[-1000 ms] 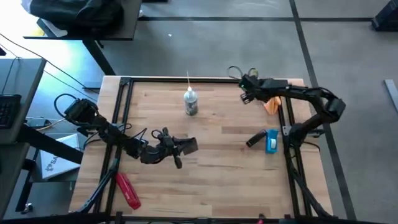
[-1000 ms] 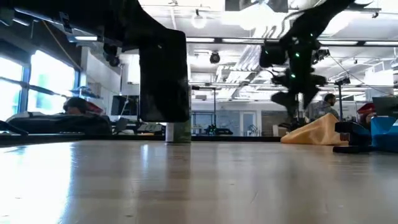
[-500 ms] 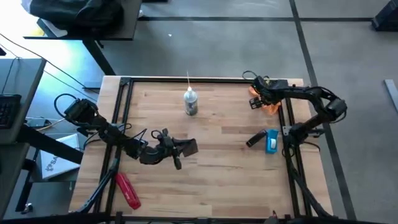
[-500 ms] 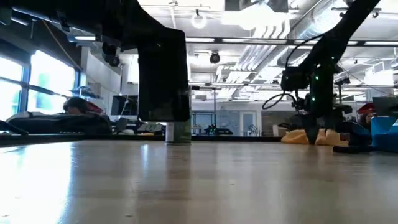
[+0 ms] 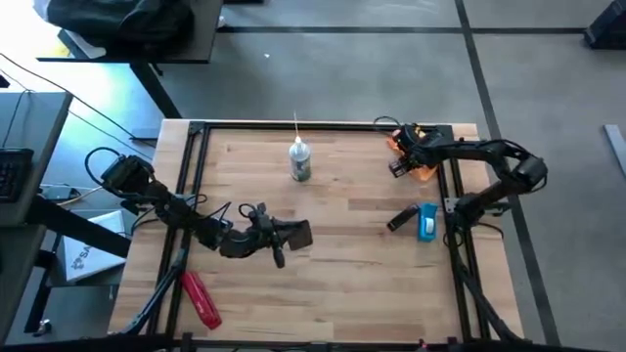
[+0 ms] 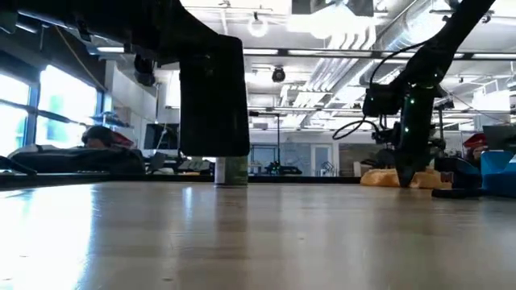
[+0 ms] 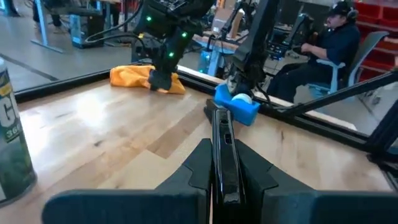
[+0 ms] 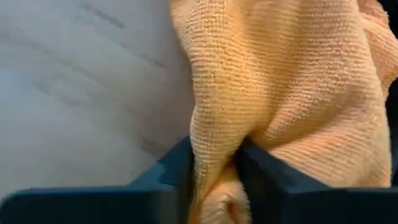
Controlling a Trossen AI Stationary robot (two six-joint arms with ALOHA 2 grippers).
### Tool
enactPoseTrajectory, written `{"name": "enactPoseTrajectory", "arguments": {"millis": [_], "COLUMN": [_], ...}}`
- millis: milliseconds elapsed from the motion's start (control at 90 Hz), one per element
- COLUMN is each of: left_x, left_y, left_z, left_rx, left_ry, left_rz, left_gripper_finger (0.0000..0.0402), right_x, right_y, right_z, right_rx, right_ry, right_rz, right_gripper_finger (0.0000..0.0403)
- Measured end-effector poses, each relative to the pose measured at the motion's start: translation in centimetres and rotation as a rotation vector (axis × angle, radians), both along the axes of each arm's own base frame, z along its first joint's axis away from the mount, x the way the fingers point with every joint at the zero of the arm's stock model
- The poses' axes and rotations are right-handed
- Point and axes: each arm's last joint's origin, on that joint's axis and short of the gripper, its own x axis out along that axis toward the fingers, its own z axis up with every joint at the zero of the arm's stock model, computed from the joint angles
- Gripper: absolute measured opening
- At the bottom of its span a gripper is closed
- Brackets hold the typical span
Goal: Apply microfiber cloth
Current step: Wipe the front of the cellphone with a microfiber cloth
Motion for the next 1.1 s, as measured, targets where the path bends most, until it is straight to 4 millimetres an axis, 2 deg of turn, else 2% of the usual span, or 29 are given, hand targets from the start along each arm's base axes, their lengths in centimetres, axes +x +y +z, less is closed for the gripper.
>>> {"name": "enactPoseTrajectory", "arguments": {"millis": [56, 133, 278, 433, 622, 767, 922, 1100], "left_x": [0.0, 0.0, 0.0, -0.1, -0.3, -0.5, -0.8, -0.4], "left_y": [0.0, 0.1, 0.1, 0.4, 0.6, 0.7, 1.0, 1.9], "left_z": [0.0, -0.1, -0.1, -0.1, 0.0, 0.7, 1.7, 2.0], "left_rx": [0.008, 0.03, 0.028, -0.026, -0.058, -0.073, -0.124, -0.283], "left_ry": [0.005, 0.019, 0.015, -0.025, -0.059, -0.08, -0.129, -0.204], "left_rz": [0.002, 0.006, 0.034, 0.129, 0.203, 0.212, 0.219, 0.199], "left_gripper_finger": [0.0017, 0.0017, 0.0017, 0.0017, 0.0017, 0.0017, 0.0017, 0.0017], "right_x": [0.7, 1.9, 4.3, 6.4, 7.5, 7.7, 8.0, 9.1], "right_y": [0.3, 1.1, 2.5, 5.4, 10.3, 14.8, 20.2, 25.1], "right_z": [0.4, 1.2, 4.3, 8.0, 10.7, 11.5, 12.2, 14.1], "right_rx": [-0.027, -0.071, -0.199, -0.294, -0.316, -0.253, -0.15, -0.371], "right_ry": [0.029, 0.039, -0.034, -0.167, -0.314, -0.392, -0.556, -0.787], "right_rz": [0.053, 0.125, 0.239, 0.378, 0.577, 0.786, 1.002, 1.136], "right_gripper_finger": [0.0011, 0.0009, 0.0002, 0.0, 0.0, 0.0, 0.0, 0.0]}}
